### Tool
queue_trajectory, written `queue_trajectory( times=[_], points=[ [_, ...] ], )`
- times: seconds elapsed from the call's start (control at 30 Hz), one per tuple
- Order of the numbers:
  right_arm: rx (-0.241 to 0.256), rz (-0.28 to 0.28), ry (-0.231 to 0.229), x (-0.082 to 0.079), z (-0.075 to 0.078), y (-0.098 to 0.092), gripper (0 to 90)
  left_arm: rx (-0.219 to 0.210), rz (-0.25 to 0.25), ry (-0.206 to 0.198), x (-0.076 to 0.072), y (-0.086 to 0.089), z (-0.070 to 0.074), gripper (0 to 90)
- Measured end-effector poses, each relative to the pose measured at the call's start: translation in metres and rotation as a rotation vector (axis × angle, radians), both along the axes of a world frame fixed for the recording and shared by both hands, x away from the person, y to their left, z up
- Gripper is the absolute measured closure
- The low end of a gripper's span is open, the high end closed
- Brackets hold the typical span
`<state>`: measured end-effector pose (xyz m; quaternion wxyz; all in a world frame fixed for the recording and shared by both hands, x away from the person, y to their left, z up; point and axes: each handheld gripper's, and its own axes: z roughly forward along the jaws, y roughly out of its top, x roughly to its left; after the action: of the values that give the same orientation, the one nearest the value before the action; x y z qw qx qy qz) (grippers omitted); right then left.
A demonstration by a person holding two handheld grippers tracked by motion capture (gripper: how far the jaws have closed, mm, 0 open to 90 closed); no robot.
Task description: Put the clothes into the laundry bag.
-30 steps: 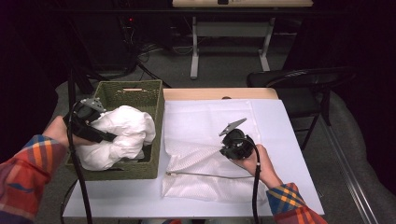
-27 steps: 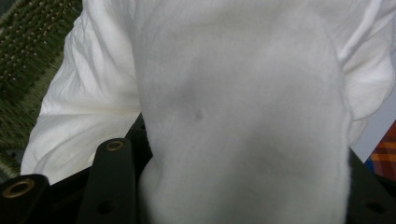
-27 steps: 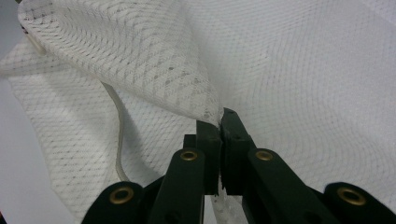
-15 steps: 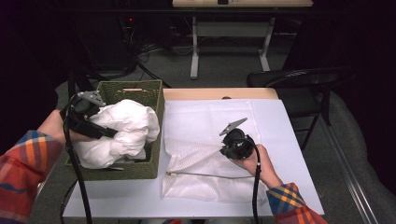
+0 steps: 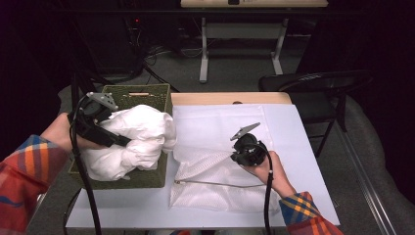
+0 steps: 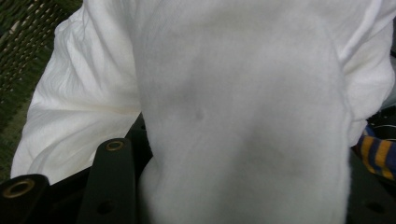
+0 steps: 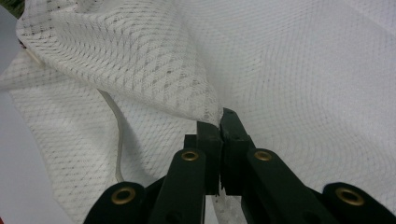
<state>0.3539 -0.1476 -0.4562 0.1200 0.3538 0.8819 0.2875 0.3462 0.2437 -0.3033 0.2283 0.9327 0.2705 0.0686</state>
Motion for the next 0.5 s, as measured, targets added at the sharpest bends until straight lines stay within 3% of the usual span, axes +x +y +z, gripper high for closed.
queue_trajectory(
  times=[0.27,0.5],
  points=[
    [0.007,-0.033,0.0,0.002,0.002,0.0,88.8,-0.042,-0.068,0.025,-0.015,-0.02,0.001,48.1],
    [0.004,-0.042,-0.007,0.003,0.004,0.002,88.8,-0.086,-0.137,0.066,-0.025,-0.039,-0.011,48.1]
  ],
)
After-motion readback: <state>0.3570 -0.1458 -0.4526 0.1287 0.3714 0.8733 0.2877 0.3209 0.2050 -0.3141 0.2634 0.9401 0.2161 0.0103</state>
